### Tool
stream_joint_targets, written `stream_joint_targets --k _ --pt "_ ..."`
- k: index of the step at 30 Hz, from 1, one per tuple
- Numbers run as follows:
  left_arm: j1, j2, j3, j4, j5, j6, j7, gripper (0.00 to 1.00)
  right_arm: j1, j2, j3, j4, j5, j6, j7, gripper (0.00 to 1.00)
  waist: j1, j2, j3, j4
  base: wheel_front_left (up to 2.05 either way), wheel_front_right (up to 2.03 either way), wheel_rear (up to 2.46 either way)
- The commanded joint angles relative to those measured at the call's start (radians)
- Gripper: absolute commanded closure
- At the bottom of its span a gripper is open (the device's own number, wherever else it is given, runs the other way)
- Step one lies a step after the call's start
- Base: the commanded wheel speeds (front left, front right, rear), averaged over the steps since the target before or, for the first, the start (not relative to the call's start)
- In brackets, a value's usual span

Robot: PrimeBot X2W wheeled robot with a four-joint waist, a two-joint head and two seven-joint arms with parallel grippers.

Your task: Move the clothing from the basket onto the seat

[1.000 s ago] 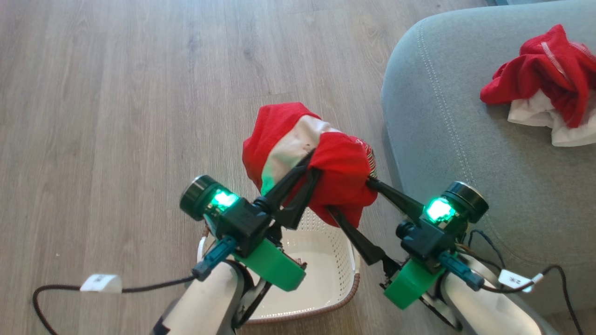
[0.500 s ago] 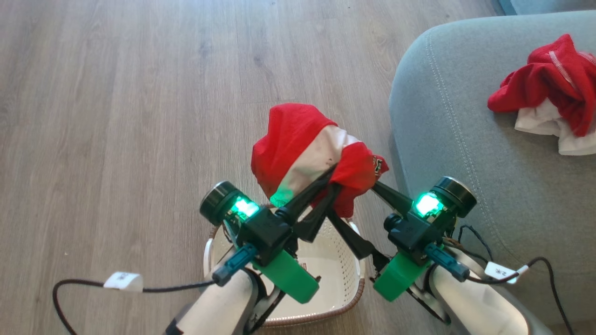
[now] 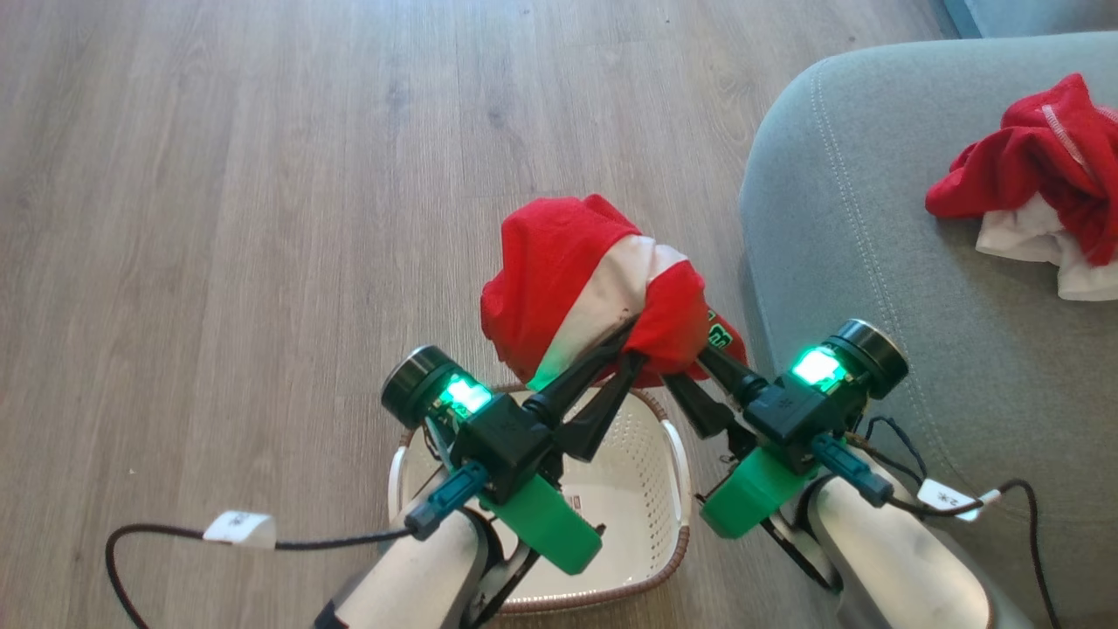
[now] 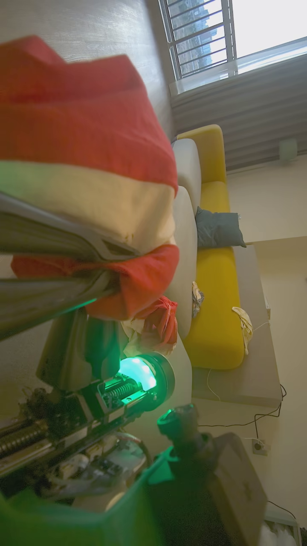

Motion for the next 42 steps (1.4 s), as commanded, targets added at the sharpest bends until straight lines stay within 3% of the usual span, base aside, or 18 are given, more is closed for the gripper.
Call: stream_joint_targets --k 1,5,6,8,9,10,29,42 --pt "-0.023 0.003 0.039 -0.036 -0.004 0.002 -0.005 1.0 -0.006 0.02 -0.004 -0.045 -0.004 0.0 -0.006 1.0 0.0 0.0 0.004 -0.002 0.0 0.0 0.0" --pt "-0.028 0.003 0.044 -0.039 -0.004 0.002 -0.005 1.0 -0.003 0.032 -0.021 -0.06 0.001 0.0 -0.006 1.0 0.0 0.0 0.014 -0.004 0.0 0.0 0.0" --pt "-0.029 0.003 0.045 -0.041 -0.004 0.003 -0.005 0.79 -0.001 0.034 -0.026 -0.063 0.002 0.0 -0.006 1.0 0.0 0.0 0.016 -0.005 0.0 0.0 0.0" --pt "-0.03 0.003 0.049 -0.046 -0.008 0.008 -0.005 0.53 0.001 0.039 -0.035 -0.068 0.002 0.0 -0.006 1.0 0.0 0.0 0.018 -0.005 0.0 0.0 0.0" --pt "-0.03 0.003 0.053 -0.047 -0.008 0.011 -0.005 0.3 0.003 0.041 -0.039 -0.07 0.0 0.0 -0.006 1.0 0.0 0.0 0.019 -0.005 0.0 0.0 0.0" --pt "-0.03 0.003 0.056 -0.048 -0.005 0.014 -0.005 0.0 0.004 0.043 -0.047 -0.074 -0.003 0.0 -0.006 1.0 0.0 0.0 0.02 -0.005 0.0 0.0 0.0" --pt "-0.001 0.003 0.1 -0.019 0.018 0.017 -0.005 0.0 0.036 0.055 -0.252 -0.143 -0.039 0.0 -0.006 1.0 0.0 0.0 0.009 -0.008 0.0 0.0 0.0" --pt "0.072 0.003 0.14 0.069 0.037 -0.009 -0.005 0.0 0.118 0.094 -0.487 -0.122 0.019 0.0 -0.006 1.0 0.0 0.0 0.015 -0.017 0.0 0.0 0.0"
